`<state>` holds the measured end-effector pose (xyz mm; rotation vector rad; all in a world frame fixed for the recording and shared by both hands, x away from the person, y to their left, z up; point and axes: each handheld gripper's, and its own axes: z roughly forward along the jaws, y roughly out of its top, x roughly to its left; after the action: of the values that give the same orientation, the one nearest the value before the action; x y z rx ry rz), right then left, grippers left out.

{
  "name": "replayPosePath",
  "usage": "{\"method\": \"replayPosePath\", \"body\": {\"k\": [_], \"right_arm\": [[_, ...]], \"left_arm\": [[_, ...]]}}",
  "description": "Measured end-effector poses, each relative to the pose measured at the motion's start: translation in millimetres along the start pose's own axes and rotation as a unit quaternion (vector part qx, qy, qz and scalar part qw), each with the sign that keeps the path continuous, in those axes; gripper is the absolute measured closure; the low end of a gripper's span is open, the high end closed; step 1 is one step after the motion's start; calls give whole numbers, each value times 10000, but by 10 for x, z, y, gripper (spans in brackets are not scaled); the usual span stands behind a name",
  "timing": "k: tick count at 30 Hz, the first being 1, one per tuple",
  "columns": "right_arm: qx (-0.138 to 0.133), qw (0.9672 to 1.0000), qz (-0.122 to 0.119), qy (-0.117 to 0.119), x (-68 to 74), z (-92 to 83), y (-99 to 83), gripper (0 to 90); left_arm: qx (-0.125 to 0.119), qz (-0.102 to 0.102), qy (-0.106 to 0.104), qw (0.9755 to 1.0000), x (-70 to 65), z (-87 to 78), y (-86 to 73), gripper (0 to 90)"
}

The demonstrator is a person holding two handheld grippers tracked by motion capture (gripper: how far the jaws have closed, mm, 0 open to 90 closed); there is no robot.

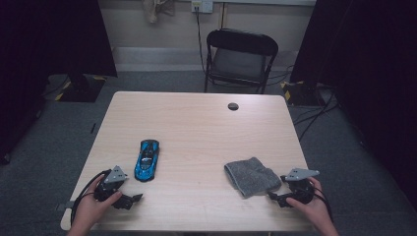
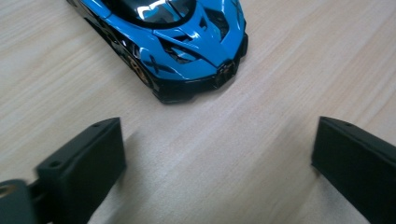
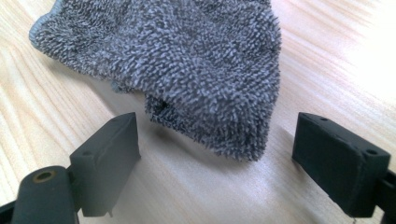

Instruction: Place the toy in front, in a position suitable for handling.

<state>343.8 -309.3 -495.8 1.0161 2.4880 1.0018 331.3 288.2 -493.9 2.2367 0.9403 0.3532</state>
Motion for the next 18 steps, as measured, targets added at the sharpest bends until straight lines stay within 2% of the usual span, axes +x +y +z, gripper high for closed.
{"method": "replayPosePath", "body": {"k": [1, 2, 4, 6, 8, 10, 12, 14, 16, 18], "right_arm": [[-42, 10000, -3, 7, 4, 7, -3, 137], [-112, 9999, 2, 10, 11, 20, -9, 135], [-289, 9996, 57, -37, 16, 42, -31, 134], [-303, 9995, 82, -66, 22, 49, -27, 134], [-301, 9994, 103, -94, 30, 54, -23, 134], [-304, 9994, 123, -118, 38, 56, -21, 134], [-305, 9994, 124, -120, 38, 56, -21, 133], [-304, 9994, 126, -119, 38, 56, -22, 133], [-304, 9994, 126, -120, 37, 56, -22, 133], [-304, 9994, 124, -121, 37, 56, -22, 134]], "left_arm": [[-26, -43, 14, 10000, 6, -6, 15, 174], [-29, -121, -5, 9999, 10, -6, 30, 215], [-52, -196, 27, 9998, 22, -12, 68, 138], [-91, -315, 38, 9995, 32, -32, 126, 191], [-169, -379, 49, 9991, 50, -63, 197, 151], [-257, -556, 151, 9980, 64, -78, 292, 158], [-208, -596, 224, 9978, 79, -82, 391, 159], [-167, -810, 323, 9960, 96, -42, 485, 157], [-130, -968, 261, 9949, 133, 13, 551, 157], [-94, -1093, 294, 9935, 164, 82, 602, 158]]}}
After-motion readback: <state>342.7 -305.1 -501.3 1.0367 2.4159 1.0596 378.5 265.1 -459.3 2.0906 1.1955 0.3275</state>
